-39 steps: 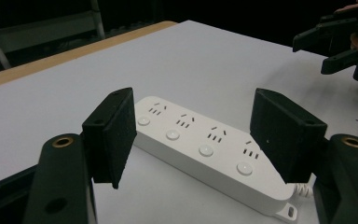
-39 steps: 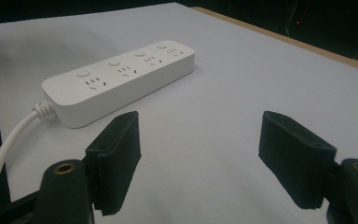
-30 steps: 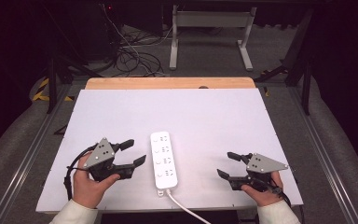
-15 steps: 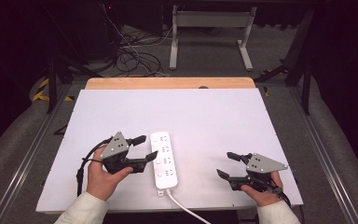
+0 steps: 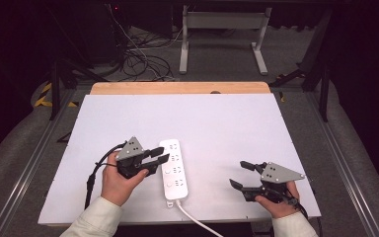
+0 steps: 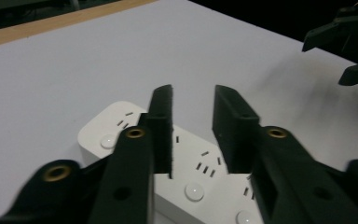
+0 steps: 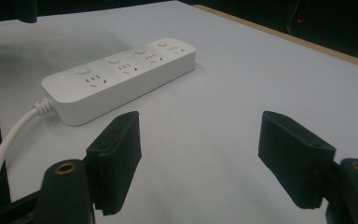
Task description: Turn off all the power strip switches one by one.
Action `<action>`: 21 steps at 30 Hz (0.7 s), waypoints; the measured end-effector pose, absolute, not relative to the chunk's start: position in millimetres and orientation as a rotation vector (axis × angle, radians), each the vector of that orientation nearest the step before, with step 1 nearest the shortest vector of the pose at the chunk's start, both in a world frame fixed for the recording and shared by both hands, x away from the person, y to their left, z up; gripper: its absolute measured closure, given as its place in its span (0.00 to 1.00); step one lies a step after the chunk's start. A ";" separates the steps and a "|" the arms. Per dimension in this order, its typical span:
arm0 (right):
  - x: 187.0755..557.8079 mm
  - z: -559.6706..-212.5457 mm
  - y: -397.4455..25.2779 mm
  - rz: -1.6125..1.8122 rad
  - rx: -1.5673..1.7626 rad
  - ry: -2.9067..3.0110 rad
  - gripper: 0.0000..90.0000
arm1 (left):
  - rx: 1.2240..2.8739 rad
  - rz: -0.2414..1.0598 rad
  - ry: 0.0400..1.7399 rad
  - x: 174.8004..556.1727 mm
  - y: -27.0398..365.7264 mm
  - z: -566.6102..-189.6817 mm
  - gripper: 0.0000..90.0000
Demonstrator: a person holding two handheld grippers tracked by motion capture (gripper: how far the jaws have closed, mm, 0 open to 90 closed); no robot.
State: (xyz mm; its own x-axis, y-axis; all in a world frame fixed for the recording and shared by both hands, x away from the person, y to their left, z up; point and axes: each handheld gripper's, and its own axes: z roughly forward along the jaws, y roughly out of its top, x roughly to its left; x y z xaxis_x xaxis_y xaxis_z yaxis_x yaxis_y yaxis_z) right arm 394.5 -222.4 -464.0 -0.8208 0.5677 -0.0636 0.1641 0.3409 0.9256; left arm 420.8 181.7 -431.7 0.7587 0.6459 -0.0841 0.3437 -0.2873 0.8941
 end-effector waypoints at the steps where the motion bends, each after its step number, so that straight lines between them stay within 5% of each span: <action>1: 394.5 -464.0 -222.3 1.478 0.645 2.237 0.33 | 1.916 0.379 0.768 422.3 182.3 -432.7 0.87; 3: 394.5 -464.3 -222.3 1.475 0.642 2.239 0.34 | 1.939 0.389 0.779 426.2 183.3 -435.1 1.00; 21: 396.0 -466.7 -222.3 1.464 0.652 2.252 0.33 | 1.950 0.383 0.901 468.7 178.8 -457.7 1.00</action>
State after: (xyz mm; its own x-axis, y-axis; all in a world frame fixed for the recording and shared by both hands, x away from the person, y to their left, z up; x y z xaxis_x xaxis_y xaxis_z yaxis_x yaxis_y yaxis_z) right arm 396.0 -222.3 -466.7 -0.8223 0.5660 -0.0593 0.1753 0.3511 0.9198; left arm 468.7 178.8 -457.7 0.6830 0.7246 -0.0915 0.4371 -0.3052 0.8461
